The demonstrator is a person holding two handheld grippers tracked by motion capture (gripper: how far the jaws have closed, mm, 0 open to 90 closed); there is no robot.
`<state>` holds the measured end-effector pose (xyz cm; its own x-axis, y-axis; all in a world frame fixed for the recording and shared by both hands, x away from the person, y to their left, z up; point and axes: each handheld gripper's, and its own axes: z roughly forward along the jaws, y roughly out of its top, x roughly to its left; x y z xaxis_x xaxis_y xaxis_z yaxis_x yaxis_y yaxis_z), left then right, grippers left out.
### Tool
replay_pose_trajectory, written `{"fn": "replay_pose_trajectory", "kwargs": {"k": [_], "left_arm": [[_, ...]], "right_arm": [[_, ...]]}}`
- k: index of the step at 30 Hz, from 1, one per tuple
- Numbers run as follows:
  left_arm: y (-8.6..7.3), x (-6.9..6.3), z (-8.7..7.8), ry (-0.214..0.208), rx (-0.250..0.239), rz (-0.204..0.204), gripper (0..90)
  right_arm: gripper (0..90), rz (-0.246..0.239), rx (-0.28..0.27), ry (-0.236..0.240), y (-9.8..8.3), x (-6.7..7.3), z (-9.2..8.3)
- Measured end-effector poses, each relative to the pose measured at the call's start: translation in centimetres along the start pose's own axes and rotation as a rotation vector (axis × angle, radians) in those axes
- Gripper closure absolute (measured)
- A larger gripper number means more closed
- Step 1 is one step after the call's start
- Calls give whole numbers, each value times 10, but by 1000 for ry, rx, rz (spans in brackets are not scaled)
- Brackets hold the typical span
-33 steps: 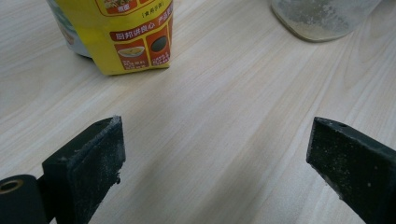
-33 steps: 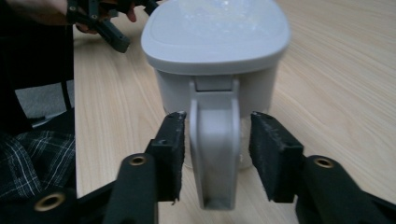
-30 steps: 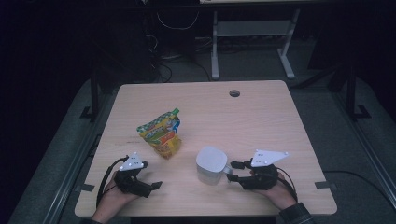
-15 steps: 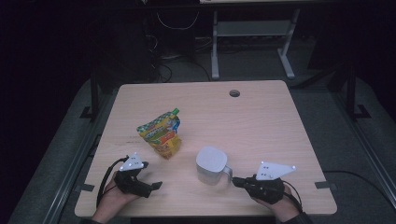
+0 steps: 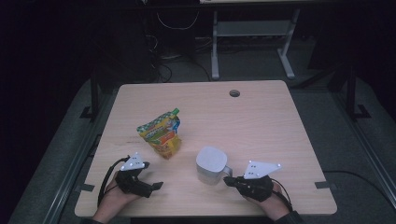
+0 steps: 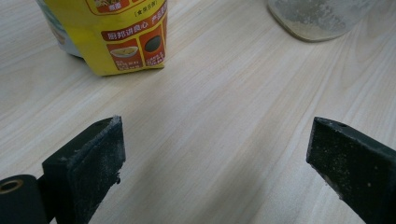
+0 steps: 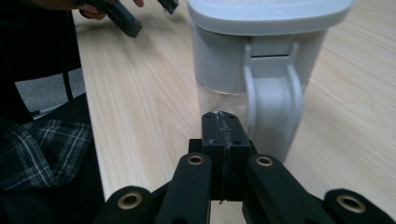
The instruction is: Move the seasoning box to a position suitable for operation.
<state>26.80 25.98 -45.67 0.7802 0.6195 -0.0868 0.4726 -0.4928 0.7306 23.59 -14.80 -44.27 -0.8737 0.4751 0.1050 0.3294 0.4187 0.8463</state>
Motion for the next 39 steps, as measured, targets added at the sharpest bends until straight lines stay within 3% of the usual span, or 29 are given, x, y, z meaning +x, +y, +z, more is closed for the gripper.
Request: {"fn": "replay_pose_trajectory", "kwargs": {"k": [9, 39], "left_arm": [[0, -1, 0, 2, 0, 0, 41], [1, -1, 0, 0, 7, 10, 42]], "right_arm": [[896, 0, 2, -5, 0, -5, -1], [896, 29, -21, -99, -1, -30, -8]]}}
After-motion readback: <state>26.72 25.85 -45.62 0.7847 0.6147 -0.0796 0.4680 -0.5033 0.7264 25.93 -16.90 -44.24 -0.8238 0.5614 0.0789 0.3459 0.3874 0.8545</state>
